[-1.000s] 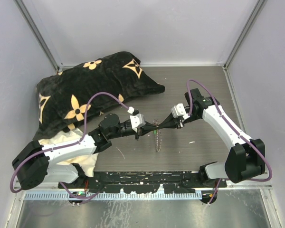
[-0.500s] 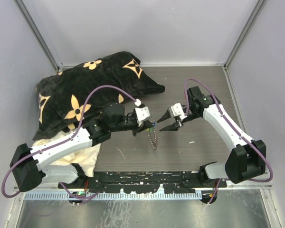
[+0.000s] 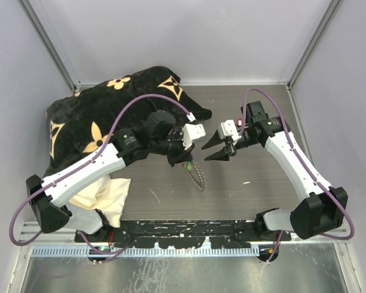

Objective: Remove the keys from the keyring
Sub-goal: Remove the key from the keyring.

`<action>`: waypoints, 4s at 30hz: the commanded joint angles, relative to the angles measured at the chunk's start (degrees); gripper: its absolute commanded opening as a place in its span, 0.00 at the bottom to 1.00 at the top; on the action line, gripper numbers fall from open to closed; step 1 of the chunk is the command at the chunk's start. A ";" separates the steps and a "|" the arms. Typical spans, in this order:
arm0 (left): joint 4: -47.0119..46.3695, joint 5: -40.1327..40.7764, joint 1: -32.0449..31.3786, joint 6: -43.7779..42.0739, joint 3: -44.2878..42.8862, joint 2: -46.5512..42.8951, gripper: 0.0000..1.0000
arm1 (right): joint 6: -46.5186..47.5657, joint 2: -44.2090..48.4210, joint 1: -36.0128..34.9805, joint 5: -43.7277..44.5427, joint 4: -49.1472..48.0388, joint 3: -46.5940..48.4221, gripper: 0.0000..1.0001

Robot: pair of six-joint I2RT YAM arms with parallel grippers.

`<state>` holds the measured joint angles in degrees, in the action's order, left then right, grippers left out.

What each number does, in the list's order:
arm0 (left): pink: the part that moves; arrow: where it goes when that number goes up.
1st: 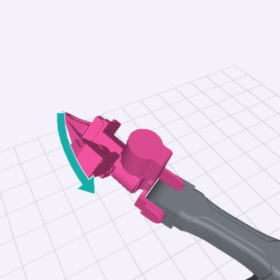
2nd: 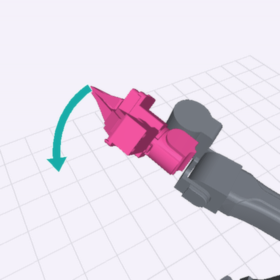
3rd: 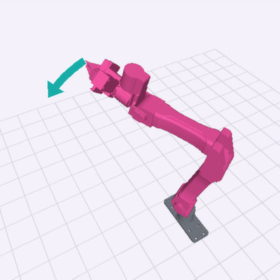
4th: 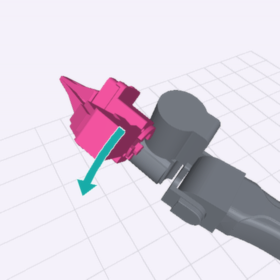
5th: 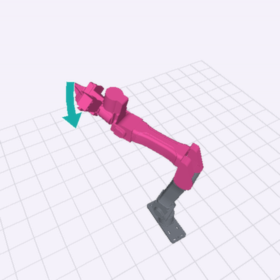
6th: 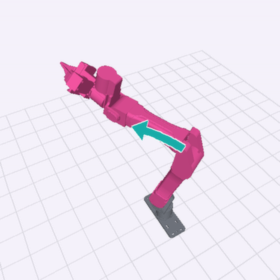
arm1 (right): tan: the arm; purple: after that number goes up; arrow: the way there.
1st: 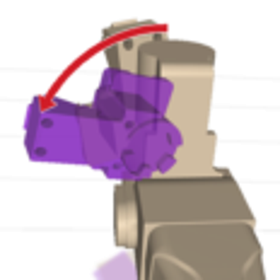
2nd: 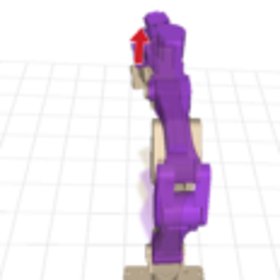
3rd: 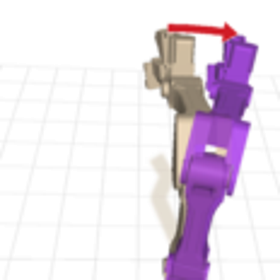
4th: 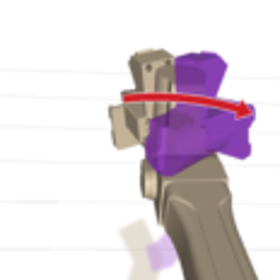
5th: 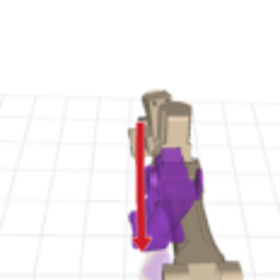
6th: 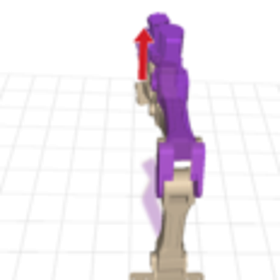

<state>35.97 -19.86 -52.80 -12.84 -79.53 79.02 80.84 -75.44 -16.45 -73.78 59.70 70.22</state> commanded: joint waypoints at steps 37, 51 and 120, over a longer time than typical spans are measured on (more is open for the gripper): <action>0.62 -4.37 0.24 -0.02 -6.11 0.93 0.00 | -26.79 0.07 -6.01 -7.91 -25.22 -8.96 0.29; -0.98 -3.19 0.23 1.00 -5.38 0.39 0.00 | -27.77 0.27 -6.55 -7.64 -25.54 -8.69 0.01; -63.57 -6.07 0.94 7.91 44.19 -19.77 0.15 | -8.94 -0.69 -5.92 -12.20 -11.63 -7.47 0.01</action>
<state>-25.45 -25.32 -52.10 -4.16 -32.71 59.79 70.87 -76.53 -22.44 -82.48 48.34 60.93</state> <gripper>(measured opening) 0.153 0.039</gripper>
